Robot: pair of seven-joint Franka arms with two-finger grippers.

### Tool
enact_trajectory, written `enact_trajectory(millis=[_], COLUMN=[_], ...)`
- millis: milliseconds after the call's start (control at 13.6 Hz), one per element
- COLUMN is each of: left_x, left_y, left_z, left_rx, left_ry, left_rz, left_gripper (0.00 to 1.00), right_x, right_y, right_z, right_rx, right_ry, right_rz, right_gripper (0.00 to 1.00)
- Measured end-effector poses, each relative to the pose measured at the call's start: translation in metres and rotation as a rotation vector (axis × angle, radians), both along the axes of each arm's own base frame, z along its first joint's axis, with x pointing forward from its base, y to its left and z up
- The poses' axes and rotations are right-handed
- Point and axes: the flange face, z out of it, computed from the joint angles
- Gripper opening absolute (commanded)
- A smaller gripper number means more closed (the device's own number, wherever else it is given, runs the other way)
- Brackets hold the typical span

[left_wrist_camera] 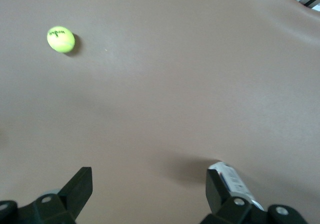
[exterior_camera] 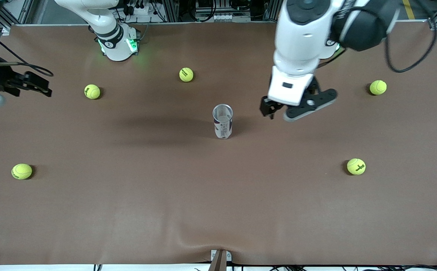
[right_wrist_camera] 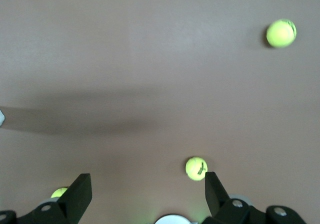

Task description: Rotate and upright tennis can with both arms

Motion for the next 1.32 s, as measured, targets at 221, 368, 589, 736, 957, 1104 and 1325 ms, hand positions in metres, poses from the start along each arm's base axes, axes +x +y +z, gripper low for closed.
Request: enact_trajectory(millis=[221,368,589,736,957,1104,1325], left_x=[0.009,0.017,0.032,0.041,0.054,0.060,0.064], left_y=[0.037,0.067,0.120,0.158,0.213,0.251,0.288], left_z=[0.014,0.023,0.037,0.045,0.047,0.048,0.048], left_rx=[0.008,0.013,0.010,0.003,-0.042,-0.057,-0.095], left_ry=[0.022,0.039,0.041,0.042,0.057,0.061,0.060], left_rz=[-0.077,-0.114,-0.172,-0.200,-0.225,-0.228,-0.192], left_gripper=[1.00,1.00,1.00,1.00,1.00,1.00,1.00], right_x=[-0.007,-0.009,-0.010,-0.010,-0.011,-0.011,-0.011], right_y=[-0.011,-0.012,-0.013,-0.010,-0.004,-0.005,-0.006], right_z=[0.022,0.035,0.041,0.044,0.047,0.047,0.048], right_rx=[0.001,0.000,0.000,-0.001,-0.001,-0.003,-0.003], right_ry=[0.002,-0.015,-0.027,-0.034,-0.042,-0.043,-0.045], right_rz=[-0.057,-0.062,-0.064,-0.058,-0.046,-0.049,-0.051], right_gripper=[1.00,1.00,1.00,1.00,1.00,1.00,1.00])
